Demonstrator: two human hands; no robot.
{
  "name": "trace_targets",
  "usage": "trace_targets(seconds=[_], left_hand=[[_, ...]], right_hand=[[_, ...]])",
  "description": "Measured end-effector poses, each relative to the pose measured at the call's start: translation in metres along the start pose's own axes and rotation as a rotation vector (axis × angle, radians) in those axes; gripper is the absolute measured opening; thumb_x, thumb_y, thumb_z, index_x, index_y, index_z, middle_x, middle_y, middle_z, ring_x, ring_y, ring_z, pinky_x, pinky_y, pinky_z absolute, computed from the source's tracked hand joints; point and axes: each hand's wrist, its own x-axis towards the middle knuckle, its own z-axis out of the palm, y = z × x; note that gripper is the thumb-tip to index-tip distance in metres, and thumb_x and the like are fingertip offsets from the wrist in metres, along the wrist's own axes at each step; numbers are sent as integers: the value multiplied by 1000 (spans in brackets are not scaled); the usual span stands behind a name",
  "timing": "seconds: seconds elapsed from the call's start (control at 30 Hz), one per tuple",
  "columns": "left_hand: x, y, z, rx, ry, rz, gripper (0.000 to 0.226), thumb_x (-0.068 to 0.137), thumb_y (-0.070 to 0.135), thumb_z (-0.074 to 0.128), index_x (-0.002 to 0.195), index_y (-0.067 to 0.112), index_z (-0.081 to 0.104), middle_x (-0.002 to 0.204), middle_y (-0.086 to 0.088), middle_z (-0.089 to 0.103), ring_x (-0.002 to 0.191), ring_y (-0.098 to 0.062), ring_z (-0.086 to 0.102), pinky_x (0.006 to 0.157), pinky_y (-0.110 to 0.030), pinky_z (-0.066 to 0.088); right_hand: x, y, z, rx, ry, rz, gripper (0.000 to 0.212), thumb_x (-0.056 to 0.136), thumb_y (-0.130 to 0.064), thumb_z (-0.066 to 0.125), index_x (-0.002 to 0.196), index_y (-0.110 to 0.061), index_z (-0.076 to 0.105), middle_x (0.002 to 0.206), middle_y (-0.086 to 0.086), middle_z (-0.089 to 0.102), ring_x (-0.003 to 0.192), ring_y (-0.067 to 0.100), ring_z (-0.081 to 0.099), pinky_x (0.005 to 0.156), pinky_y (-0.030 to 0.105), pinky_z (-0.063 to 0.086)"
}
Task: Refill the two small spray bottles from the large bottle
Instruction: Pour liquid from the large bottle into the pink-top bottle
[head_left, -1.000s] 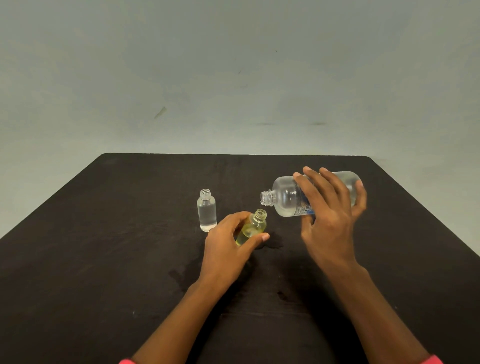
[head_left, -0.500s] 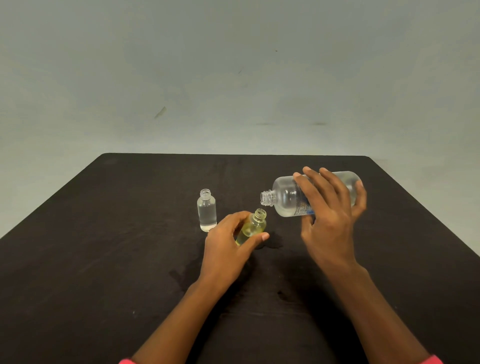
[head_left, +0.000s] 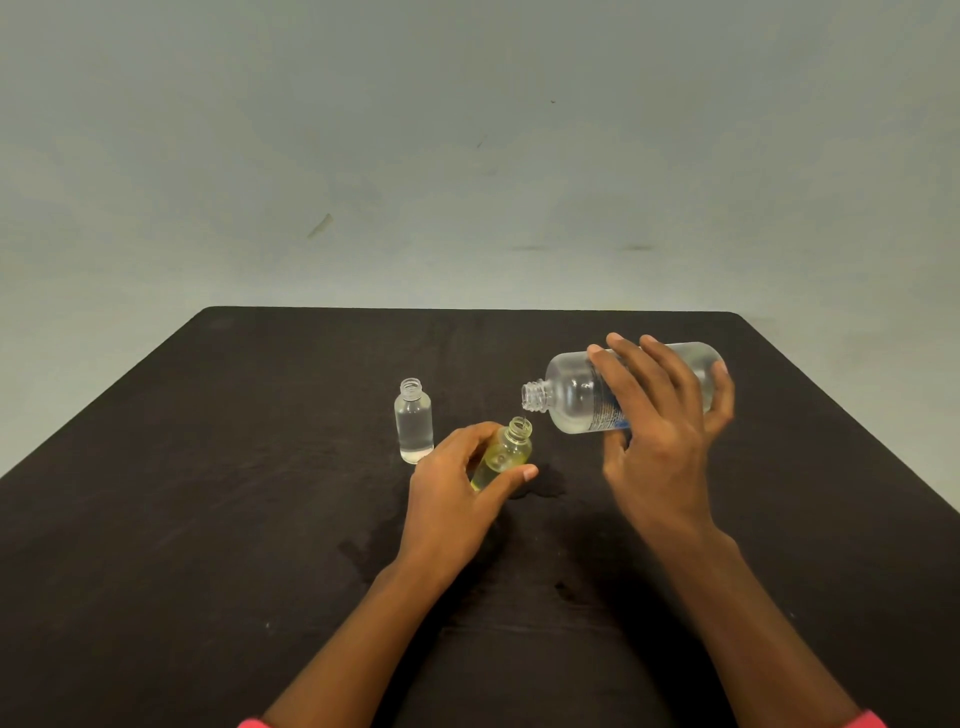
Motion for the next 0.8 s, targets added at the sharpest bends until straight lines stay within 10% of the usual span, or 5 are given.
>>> trace_targets(seconds=[0.8], left_hand=[[0,-2,0,-5,0,6,30,72,29,79,94,41,62,92,15,68,89,2,62,79,-12,47]], right_hand=[[-1,0,-1,-8,-12,-2,82,60,13,71,129,-25,50,134,-2,56,129,21,46,112,55,12]])
